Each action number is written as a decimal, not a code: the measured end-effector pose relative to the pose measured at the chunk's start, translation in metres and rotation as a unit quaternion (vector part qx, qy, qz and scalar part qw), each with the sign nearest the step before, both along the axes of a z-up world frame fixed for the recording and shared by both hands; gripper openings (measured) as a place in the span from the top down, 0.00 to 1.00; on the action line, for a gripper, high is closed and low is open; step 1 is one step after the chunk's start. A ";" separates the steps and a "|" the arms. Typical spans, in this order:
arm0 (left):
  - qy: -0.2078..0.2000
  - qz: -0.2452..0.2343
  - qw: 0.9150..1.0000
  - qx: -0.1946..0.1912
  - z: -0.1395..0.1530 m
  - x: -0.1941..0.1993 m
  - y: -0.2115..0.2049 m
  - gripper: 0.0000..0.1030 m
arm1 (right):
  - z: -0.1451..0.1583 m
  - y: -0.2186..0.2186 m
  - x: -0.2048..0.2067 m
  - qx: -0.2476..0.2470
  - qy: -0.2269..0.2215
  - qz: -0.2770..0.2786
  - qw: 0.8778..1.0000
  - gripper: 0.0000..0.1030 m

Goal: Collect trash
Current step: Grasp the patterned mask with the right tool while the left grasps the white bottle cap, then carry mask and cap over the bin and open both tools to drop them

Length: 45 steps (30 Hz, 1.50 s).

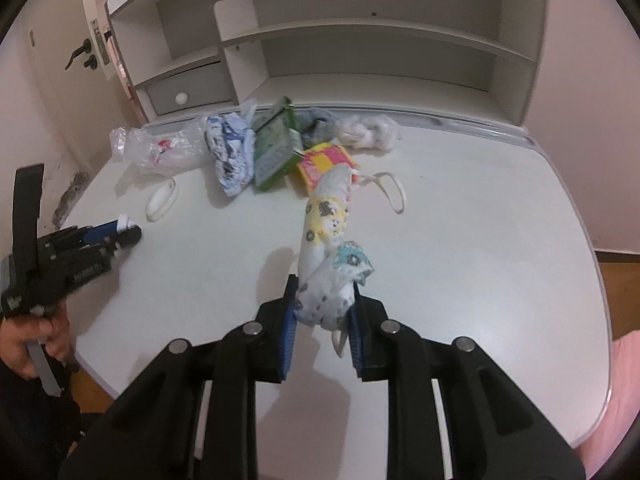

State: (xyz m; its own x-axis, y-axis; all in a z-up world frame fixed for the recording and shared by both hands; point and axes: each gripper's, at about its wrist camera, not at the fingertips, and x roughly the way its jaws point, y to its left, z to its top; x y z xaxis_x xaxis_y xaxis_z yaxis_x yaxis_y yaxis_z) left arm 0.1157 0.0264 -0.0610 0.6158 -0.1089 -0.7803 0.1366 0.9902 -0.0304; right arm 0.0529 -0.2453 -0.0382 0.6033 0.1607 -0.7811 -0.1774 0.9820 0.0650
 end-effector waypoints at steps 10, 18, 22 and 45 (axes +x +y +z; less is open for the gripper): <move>-0.053 -0.168 0.984 -0.012 0.040 -0.038 -0.140 0.70 | 0.011 -0.162 -0.096 0.000 -0.025 -0.190 0.982 0.78; -0.043 -0.387 0.921 -0.030 0.034 -0.124 -0.335 0.70 | -0.028 -0.315 -0.214 0.016 0.005 -0.404 0.915 0.78; -0.007 -0.467 0.883 -0.046 -0.002 -0.176 -0.428 0.70 | -0.057 -0.360 -0.259 0.025 0.030 -0.467 0.884 0.78; 0.137 -0.531 0.836 -0.009 -0.217 -0.226 -0.582 0.70 | -0.166 -0.442 -0.301 0.131 0.169 -0.522 0.826 0.78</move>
